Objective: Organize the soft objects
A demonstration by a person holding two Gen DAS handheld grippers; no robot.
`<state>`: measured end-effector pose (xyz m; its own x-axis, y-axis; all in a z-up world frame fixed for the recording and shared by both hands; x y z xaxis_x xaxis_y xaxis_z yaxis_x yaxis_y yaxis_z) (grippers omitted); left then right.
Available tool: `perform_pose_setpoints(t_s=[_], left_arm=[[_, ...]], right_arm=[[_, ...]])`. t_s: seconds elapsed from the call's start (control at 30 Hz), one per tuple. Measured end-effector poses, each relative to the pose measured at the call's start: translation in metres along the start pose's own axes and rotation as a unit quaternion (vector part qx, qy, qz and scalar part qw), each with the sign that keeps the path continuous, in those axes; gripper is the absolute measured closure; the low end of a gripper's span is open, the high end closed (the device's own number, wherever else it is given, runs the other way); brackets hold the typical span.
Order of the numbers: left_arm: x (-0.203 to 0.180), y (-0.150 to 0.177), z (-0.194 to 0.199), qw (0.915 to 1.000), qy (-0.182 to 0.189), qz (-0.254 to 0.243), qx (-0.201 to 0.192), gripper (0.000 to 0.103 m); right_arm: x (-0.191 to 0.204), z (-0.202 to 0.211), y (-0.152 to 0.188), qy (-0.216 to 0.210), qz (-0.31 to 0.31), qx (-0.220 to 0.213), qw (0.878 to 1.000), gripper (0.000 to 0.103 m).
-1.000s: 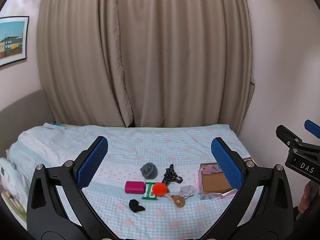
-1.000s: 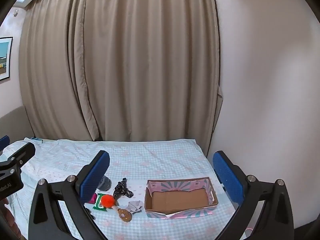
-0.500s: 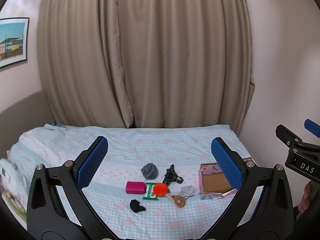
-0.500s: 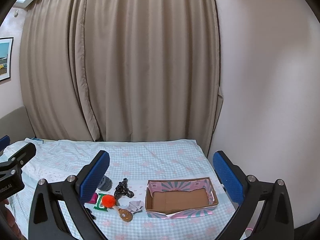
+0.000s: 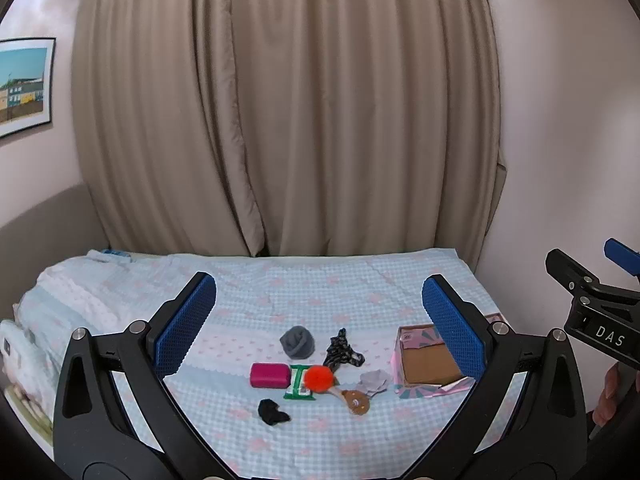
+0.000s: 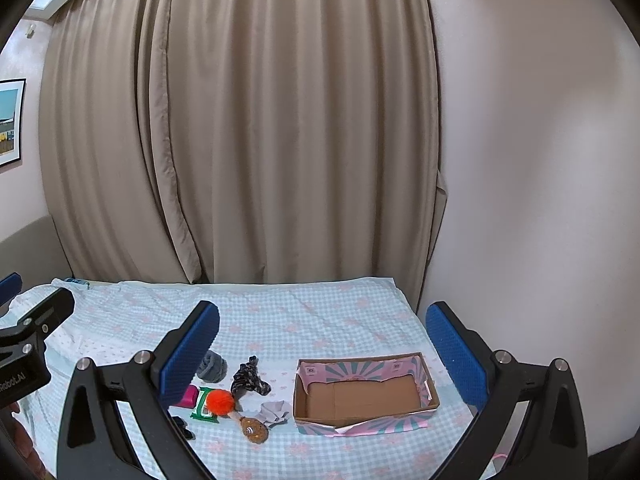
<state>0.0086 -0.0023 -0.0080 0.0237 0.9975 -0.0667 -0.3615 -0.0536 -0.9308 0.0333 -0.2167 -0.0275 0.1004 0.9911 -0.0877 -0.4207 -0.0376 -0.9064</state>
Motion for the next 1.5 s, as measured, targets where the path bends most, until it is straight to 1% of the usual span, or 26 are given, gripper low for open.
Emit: perform_pose_setpoints(t_s=[0.17,0.2,0.57,0.63,1.2,1.23,1.5], left_arm=[[0.003,0.003,0.002,1.0000,0.000,0.001,0.000,0.001],[-0.005,0.000,0.001,1.0000,-0.001,-0.001,0.000,0.001],[-0.010,0.003,0.007,1.0000,-0.002,0.003,0.003,0.000],[-0.006,-0.002,0.001,1.0000,-0.001,0.004,0.005,0.000],[-0.013,-0.001,0.004,1.0000,-0.001,0.004,0.005,0.001],[-0.005,-0.004,-0.001,1.0000,-0.001,0.005,0.006,0.001],[-0.005,-0.005,0.000,1.0000,-0.002,0.008,0.005,0.001]], right_arm=[[0.001,0.001,0.000,0.001,0.000,-0.001,1.000,0.000],[0.001,0.001,-0.001,0.000,0.000,0.000,1.000,0.000],[0.000,0.002,-0.002,-0.001,0.001,0.001,1.000,0.000],[0.000,0.002,-0.002,-0.002,0.000,0.001,1.000,0.000],[0.004,0.004,-0.008,-0.007,-0.001,0.000,1.000,0.000],[0.004,0.004,-0.008,-0.007,-0.001,0.000,1.000,0.000],[0.003,0.003,-0.008,-0.008,-0.001,0.000,1.000,0.000]])
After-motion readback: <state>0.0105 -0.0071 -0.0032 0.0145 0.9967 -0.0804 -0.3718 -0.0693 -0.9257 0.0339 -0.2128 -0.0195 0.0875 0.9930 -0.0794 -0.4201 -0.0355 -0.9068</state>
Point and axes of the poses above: each gripper's, at about its wrist camera, not at the fingertips, and z roughly against the way its jaws point, x to its left, y to its underside, the point moved 2 cm from there along -z, roughly the way its jaws point, and after that the axes turned 6 degrees about z, right-handed, at the moved point
